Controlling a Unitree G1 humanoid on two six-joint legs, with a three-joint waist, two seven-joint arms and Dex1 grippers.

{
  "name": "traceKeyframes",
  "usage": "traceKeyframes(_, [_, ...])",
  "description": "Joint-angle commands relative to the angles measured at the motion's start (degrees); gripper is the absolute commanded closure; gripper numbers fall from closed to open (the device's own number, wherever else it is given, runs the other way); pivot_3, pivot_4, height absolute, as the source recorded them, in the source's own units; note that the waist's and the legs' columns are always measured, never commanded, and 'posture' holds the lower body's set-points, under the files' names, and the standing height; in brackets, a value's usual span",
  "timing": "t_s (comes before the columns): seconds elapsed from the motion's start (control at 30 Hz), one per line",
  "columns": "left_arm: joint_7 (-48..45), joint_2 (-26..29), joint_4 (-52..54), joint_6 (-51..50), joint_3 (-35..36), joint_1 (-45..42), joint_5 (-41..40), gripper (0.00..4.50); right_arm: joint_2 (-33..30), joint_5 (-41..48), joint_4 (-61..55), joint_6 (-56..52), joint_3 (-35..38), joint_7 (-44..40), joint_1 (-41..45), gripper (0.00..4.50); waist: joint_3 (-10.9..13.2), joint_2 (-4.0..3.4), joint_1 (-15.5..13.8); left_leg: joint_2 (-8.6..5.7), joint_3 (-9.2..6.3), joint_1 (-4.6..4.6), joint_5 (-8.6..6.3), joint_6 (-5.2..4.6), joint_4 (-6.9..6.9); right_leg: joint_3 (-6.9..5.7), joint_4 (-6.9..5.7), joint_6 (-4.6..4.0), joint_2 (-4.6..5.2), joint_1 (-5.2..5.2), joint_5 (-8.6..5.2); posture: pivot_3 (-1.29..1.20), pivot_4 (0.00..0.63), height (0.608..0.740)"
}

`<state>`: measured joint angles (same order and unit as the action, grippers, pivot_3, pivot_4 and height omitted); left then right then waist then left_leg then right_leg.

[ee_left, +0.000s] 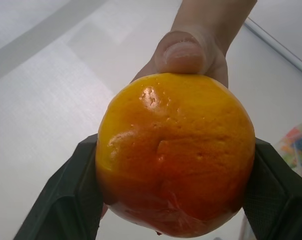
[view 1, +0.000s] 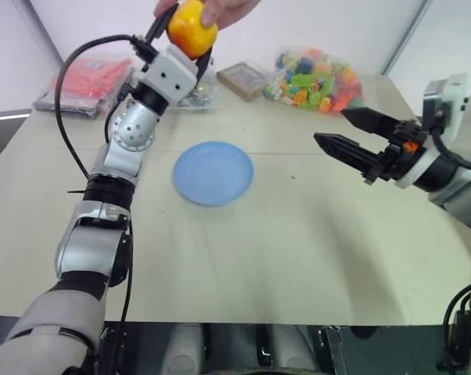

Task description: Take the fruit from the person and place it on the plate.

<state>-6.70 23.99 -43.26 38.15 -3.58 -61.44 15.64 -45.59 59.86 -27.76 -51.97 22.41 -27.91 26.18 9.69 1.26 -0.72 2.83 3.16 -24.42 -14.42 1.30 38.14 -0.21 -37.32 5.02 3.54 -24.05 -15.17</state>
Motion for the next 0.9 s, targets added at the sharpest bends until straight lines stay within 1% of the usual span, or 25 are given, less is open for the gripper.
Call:
traceKeyframes(0.03, [0.85,-0.05,0.4,1.37,0.11,-2.11,-0.21,1.49,-0.82,0.53,-1.42,1.59,1.62,0.24,0.69,0.0,0.0,0.0,0.0,0.0,0.0,0.0,0.0,0.0,0.0,0.0,0.0,0.0,0.0,0.0,0.0,0.0,0.15,0.731])
traceKeyframes(0.23, [0.69,-0.04,1.19,1.13,0.38,-1.52,-0.44,1.49,-0.71,0.18,-1.13,1.98,1.12,0.1,0.88,0.0,0.0,0.0,-0.01,0.0,0.0,-0.01,0.0,0.0,0.0,0.0,0.0,0.0,0.0,0.0,0.0,0.0,0.15,0.731])
traceKeyframes(0.33, [-1.98,-0.6,2.11,-1.43,0.5,-0.45,-2.32,1.49,-0.69,0.1,-1.1,2.21,0.88,0.07,0.87,0.0,0.0,0.0,0.0,0.0,0.0,0.0,0.0,0.0,0.0,0.0,0.0,0.0,0.0,0.0,0.0,0.0,0.15,0.731])
traceKeyframes(0.37, [-4.06,-1.09,2.54,-3.84,0.66,0.15,-3.83,1.49,-0.72,0.06,-1.11,2.3,0.82,0.04,0.79,0.0,0.0,0.0,-0.01,0.0,0.0,0.0,0.0,0.0,0.0,0.0,0.0,0.0,0.0,0.0,0.0,0.0,0.15,0.731])
traceKeyframes(0.47, [-17.0,-3.21,8.97,-22.23,0.45,7.37,-12.69,1.49,-1.36,-0.33,-2.11,2.18,0.74,-0.42,-0.89,0.0,-0.06,-0.1,0.06,0.0,0.01,0.0,0.0,0.0,0.0,0.0,0.0,0.0,0.0,0.0,0.0,0.0,0.15,0.731])
traceKeyframes(0.5, [-20.53,-3.07,12.23,-26.95,-0.12,10.09,-14.45,1.49,-2.63,-2.02,-2.76,2.15,-0.02,-1.3,-2.38,0.0,-0.06,-0.1,0.1,0.0,0.01,0.04,0.0,0.0,0.0,0.0,0.01,0.0,0.0,0.05,0.0,0.0,0.15,0.731])
traceKeyframes(0.57, [-24.77,-2.13,18.24,-33.19,-1.0,14.26,-15.98,1.49,-5.86,-8.1,-4.12,4.36,-2.74,-4.4,-6.52,0.0,-0.06,-0.1,0.19,0.01,0.0,0.03,0.0,0.0,-0.02,0.01,0.0,0.0,-0.01,0.02,0.0,0.0,0.15,0.731])
traceKeyframes(0.67, [-26.79,-2.0,24.09,-43.66,-0.32,17.3,-17.99,1.49,-7.04,-11.29,-4.12,6.46,-4.03,-5.96,-9.78,0.0,0.0,-0.01,0.29,0.05,-0.03,-0.06,0.0,0.0,-0.01,0.01,-0.06,-0.01,-0.07,-0.11,-0.01,0.0,0.15,0.731])
traceKeyframes(0.77, [-26.25,-3.1,26.35,-54.06,1.48,17.53,-20.85,1.49,-6.89,-13.54,-4.86,7.49,-5.16,-6.53,-11.5,0.0,0.0,-0.01,0.06,0.04,-0.05,-0.06,0.01,0.0,0.05,0.01,-0.19,-0.01,-0.07,-0.13,0.0,0.0,0.15,0.731])
traceKeyframes(0.9, [-25.28,-4.58,26.47,-61.06,2.2,16.58,-22.46,1.49,-6.08,-15.33,-5.97,8.29,-6.26,-6.79,-12.96,0.0,-0.01,-0.02,0.05,0.01,-0.09,0.0,0.01,0.0,0.06,0.0,-0.17,0.0,-0.05,-0.03,-0.01,0.0,0.15,0.731])
